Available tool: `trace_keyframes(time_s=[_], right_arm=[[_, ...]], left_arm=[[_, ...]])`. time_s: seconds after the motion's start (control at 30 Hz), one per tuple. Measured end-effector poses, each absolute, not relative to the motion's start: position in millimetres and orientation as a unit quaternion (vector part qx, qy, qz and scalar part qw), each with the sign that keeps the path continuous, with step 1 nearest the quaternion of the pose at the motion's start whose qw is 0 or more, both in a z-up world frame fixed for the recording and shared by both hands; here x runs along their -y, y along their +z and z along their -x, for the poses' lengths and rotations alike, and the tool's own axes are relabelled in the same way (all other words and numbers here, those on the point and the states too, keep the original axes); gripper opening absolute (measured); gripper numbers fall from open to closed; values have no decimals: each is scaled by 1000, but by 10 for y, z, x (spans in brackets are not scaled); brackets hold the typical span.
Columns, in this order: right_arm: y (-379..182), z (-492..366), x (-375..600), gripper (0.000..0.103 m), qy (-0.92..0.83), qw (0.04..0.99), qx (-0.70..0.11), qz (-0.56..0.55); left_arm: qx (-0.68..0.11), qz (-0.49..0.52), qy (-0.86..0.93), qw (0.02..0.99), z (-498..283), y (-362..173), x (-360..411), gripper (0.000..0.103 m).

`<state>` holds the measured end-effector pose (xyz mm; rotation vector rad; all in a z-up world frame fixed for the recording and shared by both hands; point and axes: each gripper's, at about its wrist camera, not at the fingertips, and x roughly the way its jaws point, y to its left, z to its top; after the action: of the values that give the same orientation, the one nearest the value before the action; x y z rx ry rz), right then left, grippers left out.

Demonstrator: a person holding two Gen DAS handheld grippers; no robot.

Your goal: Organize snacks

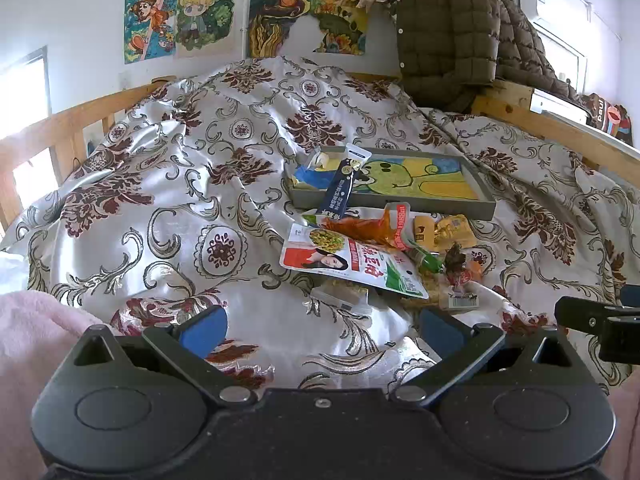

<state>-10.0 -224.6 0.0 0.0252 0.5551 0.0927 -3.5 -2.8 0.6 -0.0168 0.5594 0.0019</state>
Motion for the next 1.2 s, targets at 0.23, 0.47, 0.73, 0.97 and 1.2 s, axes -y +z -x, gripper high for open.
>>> trace_keyframes(time_s=[0.23,0.47,0.73,0.97,1.2], right_arm=[[0,100,2247,103,46,960,-275,-13],[-1,100,2245,103,46,960,-275,-13],[-2,99,2245,103,46,960,-276,-13],[-6,99,2246,103,46,960,-276,-13],[-7,100,2248,103,46,960,-277,-13]], left_arm=[[-278,10,-3,961,-2,-2,-4,102],[-278,10,-3,960,-5,-3,-4,102],[-279,10,-3,960,-5,-2,-5,102],[-279,10,-3,960,-5,-1,-6,102],[-279,10,-3,960,-5,-2,-6,102]])
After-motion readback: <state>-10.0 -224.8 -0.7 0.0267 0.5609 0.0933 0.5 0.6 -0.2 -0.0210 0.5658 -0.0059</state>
